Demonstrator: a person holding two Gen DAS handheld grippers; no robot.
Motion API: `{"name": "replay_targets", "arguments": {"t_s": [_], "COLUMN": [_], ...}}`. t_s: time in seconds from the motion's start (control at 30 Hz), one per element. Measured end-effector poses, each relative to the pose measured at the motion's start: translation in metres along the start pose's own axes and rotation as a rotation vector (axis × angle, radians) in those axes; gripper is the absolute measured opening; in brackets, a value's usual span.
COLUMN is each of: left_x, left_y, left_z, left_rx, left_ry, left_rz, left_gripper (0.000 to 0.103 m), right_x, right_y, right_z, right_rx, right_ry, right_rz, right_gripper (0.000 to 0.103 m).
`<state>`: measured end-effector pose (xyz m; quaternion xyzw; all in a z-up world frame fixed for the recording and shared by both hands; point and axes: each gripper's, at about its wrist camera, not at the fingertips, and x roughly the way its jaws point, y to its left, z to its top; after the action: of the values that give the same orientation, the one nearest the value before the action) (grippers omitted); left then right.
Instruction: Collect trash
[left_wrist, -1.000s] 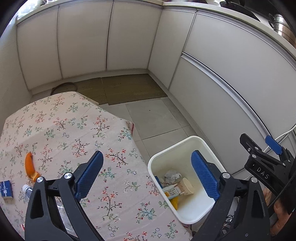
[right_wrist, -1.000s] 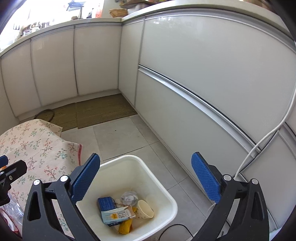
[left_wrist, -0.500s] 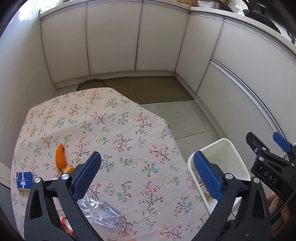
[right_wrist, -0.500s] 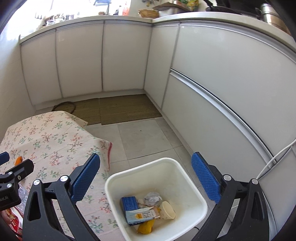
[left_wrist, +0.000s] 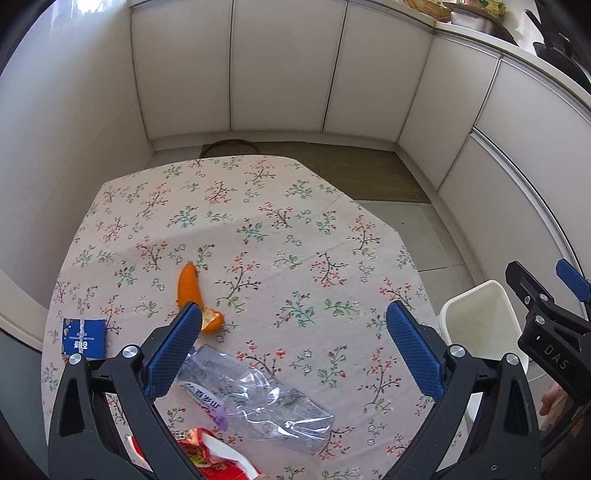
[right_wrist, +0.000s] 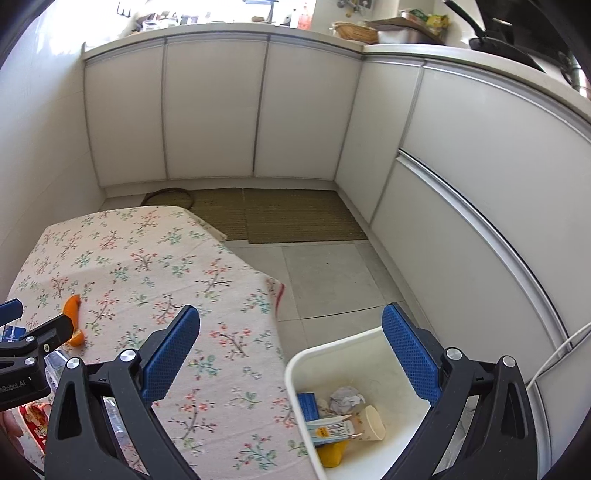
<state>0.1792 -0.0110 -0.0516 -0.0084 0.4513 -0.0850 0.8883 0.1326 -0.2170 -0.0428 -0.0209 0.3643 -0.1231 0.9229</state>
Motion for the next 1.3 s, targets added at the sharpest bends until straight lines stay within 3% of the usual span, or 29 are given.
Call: {"name": "replay_targets", "arguments": {"t_s": [0.23,0.4,0.53,0.73,0.8,1.13,1.3], "left_x": [-0.001,0.005,0.011,0.019,0.023,0.061,0.066], "left_y": [0.052,0.107,0.168,0.257,0.267,0.285,0.277], "left_z": [-0.006,-0.014,-0.027,-0.063,-0.07,-0.082,-0.073], "left_rx": [-0.071,-0.209,-0.454,-0.976,-1.064,-1.108,-0.993], "left_ry": [0.02,0.064,0.111,0.166,0.173,0.266,0.263], "left_rz": [0.053,0.123,0.2,0.259,0.285,0.429,0.44], "left_gripper": [0.096,0.096,0.096,0.096,0.096,0.096,0.095], "right_x": [0.001,0.005,0.004,0.008,0.011,0.018,0.023], "right_y": [0.047,0.085,0.115,0.142,0.145,0.15,0.15], "right_z": [0.001,-0.002,-0.008,-0.015,-0.017,-0.021,-0.02], "right_rx": [-0.059,-0.111,-0.172,-0.239,-0.245,-0.259,-0.251], "right_ry": [0.01,0.033,0.035,0.045,0.055,0.079,0.097], "right_rz": [0.059,0.106,0.127,0.134,0.135,0.155,0.162], "right_gripper": [0.096,0.096,0.096,0.096,0.096,0.096,0.096]}}
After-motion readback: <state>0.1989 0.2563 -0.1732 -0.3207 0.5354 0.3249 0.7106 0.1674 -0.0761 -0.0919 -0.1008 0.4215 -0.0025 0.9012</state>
